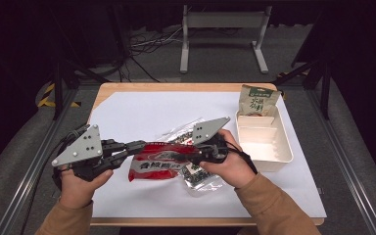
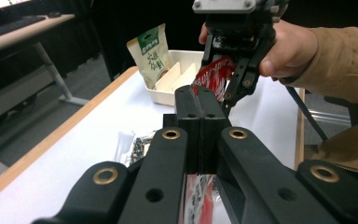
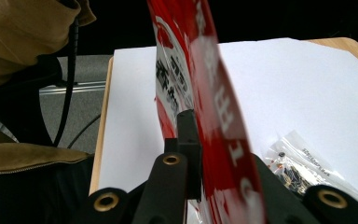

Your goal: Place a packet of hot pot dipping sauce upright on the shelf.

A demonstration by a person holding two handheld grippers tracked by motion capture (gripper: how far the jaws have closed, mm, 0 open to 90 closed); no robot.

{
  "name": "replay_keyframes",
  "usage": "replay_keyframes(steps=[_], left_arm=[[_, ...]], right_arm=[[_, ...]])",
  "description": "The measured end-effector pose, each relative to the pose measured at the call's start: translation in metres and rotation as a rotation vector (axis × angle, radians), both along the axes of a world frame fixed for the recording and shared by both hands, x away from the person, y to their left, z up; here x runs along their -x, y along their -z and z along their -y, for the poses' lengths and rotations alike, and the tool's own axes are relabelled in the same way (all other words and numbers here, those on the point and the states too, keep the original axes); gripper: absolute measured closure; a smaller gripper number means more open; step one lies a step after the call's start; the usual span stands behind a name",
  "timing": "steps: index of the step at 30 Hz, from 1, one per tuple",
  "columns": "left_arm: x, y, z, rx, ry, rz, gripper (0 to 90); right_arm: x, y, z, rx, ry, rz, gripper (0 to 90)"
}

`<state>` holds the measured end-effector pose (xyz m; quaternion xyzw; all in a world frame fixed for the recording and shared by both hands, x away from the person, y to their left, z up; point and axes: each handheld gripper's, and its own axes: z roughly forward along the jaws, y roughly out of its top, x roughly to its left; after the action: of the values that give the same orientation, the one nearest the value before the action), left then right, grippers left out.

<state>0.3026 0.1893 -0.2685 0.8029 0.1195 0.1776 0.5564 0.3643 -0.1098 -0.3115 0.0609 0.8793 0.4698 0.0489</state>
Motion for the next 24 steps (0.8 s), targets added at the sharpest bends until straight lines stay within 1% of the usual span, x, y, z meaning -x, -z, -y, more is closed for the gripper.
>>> replay_keyframes(steps=[1, 6, 7, 10, 14, 15, 17, 19, 20, 22, 24], left_arm=[[-0.002, 0.001, -0.001, 0.007, -0.004, -0.013, 90.0], [-0.004, 0.003, -0.003, 0.011, -0.009, -0.019, 90.0], [-0.004, 0.003, -0.004, 0.018, -0.009, -0.018, 90.0], [-0.005, 0.003, -0.004, 0.026, -0.011, -0.028, 90.0], [-0.008, 0.005, -0.004, 0.033, -0.018, -0.04, 90.0], [-0.009, 0.006, -0.004, 0.025, -0.023, -0.04, 88.0], [-0.01, 0.007, -0.002, 0.01, -0.034, -0.054, 82.5], [-0.011, 0.009, 0.0, -0.007, -0.046, -0.05, 79.1], [-0.012, 0.009, 0.001, -0.006, -0.05, -0.056, 76.7], [-0.013, 0.01, 0.001, -0.007, -0.061, -0.064, 68.9], [-0.015, 0.011, 0.001, 0.001, -0.069, -0.078, 62.6]], right_arm=[[0.0, -0.001, 0.001, -0.004, 0.004, 0.002, 88.4], [0.0, -0.006, 0.005, -0.021, 0.012, -0.001, 88.7], [0.001, -0.01, 0.007, -0.039, 0.016, -0.004, 88.7], [0.001, -0.015, 0.011, -0.065, 0.018, -0.008, 88.8], [0.001, -0.021, 0.015, -0.072, 0.025, -0.003, 88.9], [0.001, -0.023, 0.015, -0.073, 0.025, -0.003, 88.9], [0.002, -0.026, 0.018, -0.075, 0.03, 0.005, 88.9], [0.002, -0.029, 0.02, -0.075, 0.037, 0.007, 88.9], [0.002, -0.03, 0.022, -0.074, 0.041, 0.011, 88.9], [0.001, -0.034, 0.026, -0.071, 0.053, 0.018, 88.9], [0.001, -0.037, 0.032, -0.074, 0.064, 0.026, 88.9]])
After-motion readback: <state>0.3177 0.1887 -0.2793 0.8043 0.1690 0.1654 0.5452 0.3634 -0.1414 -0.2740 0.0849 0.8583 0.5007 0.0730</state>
